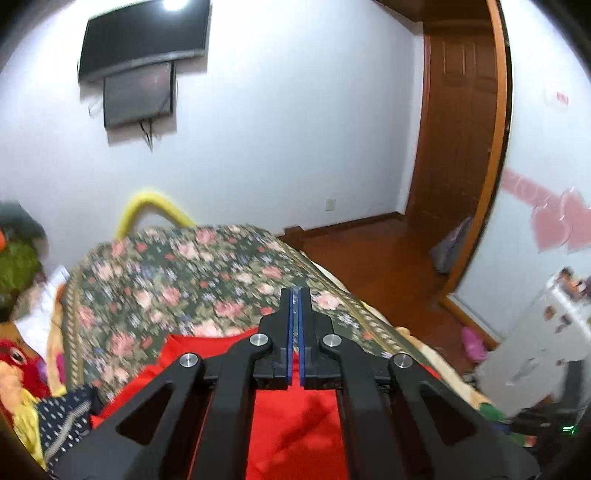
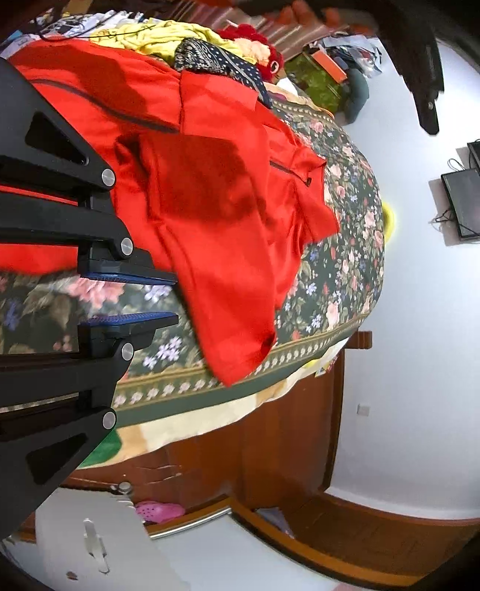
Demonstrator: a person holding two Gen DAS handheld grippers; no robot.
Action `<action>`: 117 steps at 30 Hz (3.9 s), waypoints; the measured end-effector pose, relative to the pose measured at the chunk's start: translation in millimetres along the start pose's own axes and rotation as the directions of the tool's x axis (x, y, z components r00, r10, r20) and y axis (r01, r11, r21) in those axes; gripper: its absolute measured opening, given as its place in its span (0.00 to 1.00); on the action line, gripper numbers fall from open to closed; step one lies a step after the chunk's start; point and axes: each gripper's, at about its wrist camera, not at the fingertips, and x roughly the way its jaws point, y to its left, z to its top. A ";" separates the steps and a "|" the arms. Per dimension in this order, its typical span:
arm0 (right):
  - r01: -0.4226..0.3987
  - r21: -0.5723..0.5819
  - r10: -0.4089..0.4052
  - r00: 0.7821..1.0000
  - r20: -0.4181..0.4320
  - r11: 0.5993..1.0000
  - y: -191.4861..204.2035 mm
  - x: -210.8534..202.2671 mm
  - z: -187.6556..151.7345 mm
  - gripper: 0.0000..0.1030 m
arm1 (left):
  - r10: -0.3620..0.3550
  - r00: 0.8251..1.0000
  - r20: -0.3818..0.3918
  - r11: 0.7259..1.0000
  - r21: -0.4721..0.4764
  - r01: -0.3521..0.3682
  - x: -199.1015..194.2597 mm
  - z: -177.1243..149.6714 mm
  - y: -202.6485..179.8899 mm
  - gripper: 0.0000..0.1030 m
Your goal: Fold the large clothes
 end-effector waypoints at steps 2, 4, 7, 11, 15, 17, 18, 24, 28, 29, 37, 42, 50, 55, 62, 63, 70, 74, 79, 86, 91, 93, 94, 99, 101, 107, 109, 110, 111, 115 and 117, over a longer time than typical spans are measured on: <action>-0.017 0.020 0.017 1.000 0.006 1.000 4.5 2.2 0.9 0.10 | -0.028 0.999 -0.033 1.000 -0.008 0.027 3.2 -8.0 4.4 0.01; -0.034 0.036 0.034 0.999 0.001 0.999 5.3 5.4 0.4 0.10 | -0.029 0.996 -0.086 1.000 0.009 0.030 12.6 -24.2 0.9 0.01; -0.024 0.047 0.024 1.000 -0.013 0.999 2.4 9.8 -3.7 0.10 | -0.064 0.976 -0.208 0.997 0.021 0.070 35.1 -52.2 -11.5 0.19; -0.014 0.068 0.015 1.000 -0.018 0.998 -14.5 10.3 -12.7 0.10 | -0.123 0.931 -0.345 0.989 0.029 0.142 72.7 -92.5 -45.5 0.46; 0.005 0.100 -0.001 0.999 -0.039 0.995 -40.6 13.5 -23.9 0.10 | -0.181 0.858 -0.480 0.978 0.006 0.209 114.2 -128.0 -89.7 0.47; 0.006 0.122 0.001 0.999 -0.055 0.993 -54.4 17.6 -29.6 0.10 | -0.216 0.812 -0.543 0.968 -0.014 0.249 134.5 -143.5 -110.6 0.47; 0.004 0.132 0.004 0.998 -0.063 0.991 -60.2 20.2 -32.7 0.10 | -0.237 0.788 -0.569 0.963 -0.028 0.269 142.7 -149.9 -118.3 0.47; -0.001 0.141 0.016 0.994 -0.104 0.990 -77.3 35.3 -47.4 0.10 | -0.240 0.782 -0.575 0.954 0.008 0.298 164.8 -167.3 -149.5 0.54; 0.002 0.125 0.012 0.994 -0.111 0.992 -74.7 40.6 -51.5 0.10 | -0.150 0.821 -0.550 0.956 0.130 0.262 175.4 -173.5 -163.3 0.40; -0.003 0.129 0.018 0.994 -0.110 0.992 -74.4 41.2 -52.1 0.10 | -0.108 0.835 -0.539 0.954 0.181 0.240 175.4 -176.8 -168.0 0.37; -0.036 0.148 0.052 0.993 -0.107 0.988 -68.5 37.1 -48.6 0.10 | -0.063 0.889 -0.453 0.974 0.165 0.153 160.6 -150.6 -141.3 0.03; -0.042 0.106 0.051 0.995 -0.085 0.993 -48.1 32.6 -32.9 0.10 | -0.055 0.953 -0.299 0.994 0.075 0.081 111.6 -87.7 -84.2 0.03; -0.044 -0.051 0.041 0.997 -0.058 0.998 16.5 53.4 14.7 0.10 | 0.049 0.998 -0.048 0.999 -0.015 -0.049 -4.0 -11.8 47.6 0.03; 0.017 -0.124 -0.028 0.996 -0.083 0.992 51.8 90.0 41.1 0.10 | 0.109 0.993 -0.035 0.992 -0.058 -0.111 -50.2 -51.5 121.7 0.03; 0.147 -0.219 -0.187 0.966 -0.176 0.965 62.6 140.7 28.5 0.10 | 0.088 0.979 -0.184 0.973 -0.195 -0.125 -69.3 -178.1 203.9 0.03; 0.163 -0.240 -0.204 0.966 -0.160 0.957 64.1 139.7 26.1 0.10 | 0.067 0.976 -0.209 0.967 -0.228 -0.115 -68.4 -199.4 211.3 0.03; 0.479 -0.327 -0.510 0.860 -0.009 0.815 57.8 138.7 18.0 1.00 | -0.065 0.946 -0.319 0.904 -0.421 -0.079 -61.4 -303.0 233.5 0.04; 0.389 -0.261 -0.423 0.902 -0.086 0.884 41.6 135.4 20.2 1.00 | -0.076 0.928 -0.366 0.886 -0.452 -0.106 -62.2 -334.1 237.6 0.08; 0.363 -0.256 -0.400 0.910 -0.107 0.896 39.6 134.1 19.6 1.00 | -0.042 0.905 -0.423 0.893 -0.423 -0.156 -67.6 -346.4 234.8 0.13; 0.262 -0.190 -0.293 0.943 -0.159 0.946 42.9 129.7 28.0 1.00 | 0.051 0.888 -0.458 0.948 -0.257 -0.186 -89.8 -324.1 205.6 0.30; 0.195 -0.203 -0.220 0.970 -0.106 0.960 59.7 104.4 42.4 1.00 | 0.108 0.907 -0.407 0.968 -0.165 -0.189 -99.7 -282.5 188.9 0.41; 0.172 -0.216 -0.192 0.979 -0.073 0.961 68.9 94.5 52.4 1.00 | 0.126 0.917 -0.378 0.972 -0.138 -0.191 -98.4 -261.2 186.1 0.45; 0.158 -0.222 -0.174 0.983 -0.055 0.962 75.2 88.8 58.0 1.00 | 0.138 0.921 -0.365 0.973 -0.123 -0.194 -98.2 -251.3 187.1 0.45; 0.095 -0.245 -0.091 0.995 0.028 0.965 101.4 70.9 92.0 1.00 | 0.158 0.940 -0.302 0.979 -0.078 -0.190 -78.9 -192.8 190.0 0.51; 0.072 -0.245 -0.063 0.997 0.045 0.967 108.8 70.5 105.3 1.00 | 0.144 0.947 -0.287 0.982 -0.078 -0.173 -67.4 -172.6 188.3 0.55; -0.011 -0.217 0.021 0.999 0.042 0.976 121.0 99.0 145.5 1.00 | 0.134 0.948 -0.288 0.983 -0.084 -0.165 -13.5 -136.9 193.0 0.64; -0.029 -0.202 0.035 0.999 0.025 0.979 121.0 119.3 156.7 1.00 | 0.122 0.941 -0.317 0.982 -0.098 -0.160 15.0 -131.8 195.3 0.64; -0.037 -0.196 0.041 0.999 0.018 0.980 120.2 127.9 160.5 1.00 | 0.114 0.938 -0.328 0.982 -0.105 -0.156 25.9 -130.0 196.6 0.64; -0.048 -0.186 0.050 0.999 0.005 0.981 118.9 141.1 166.1 1.00 | 0.095 0.934 -0.343 0.982 -0.121 -0.145 43.1 -128.0 198.8 0.64; -0.087 -0.154 0.083 0.996 -0.032 0.984 114.4 183.0 182.7 1.00 | 0.054 0.927 -0.372 0.969 -0.203 -0.138 97.2 -123.4 207.3 0.64; -0.113 -0.113 0.108 0.993 -0.049 0.987 111.1 205.8 190.3 1.00 | 0.051 0.919 -0.392 0.966 -0.214 -0.145 125.6 -122.7 210.1 0.64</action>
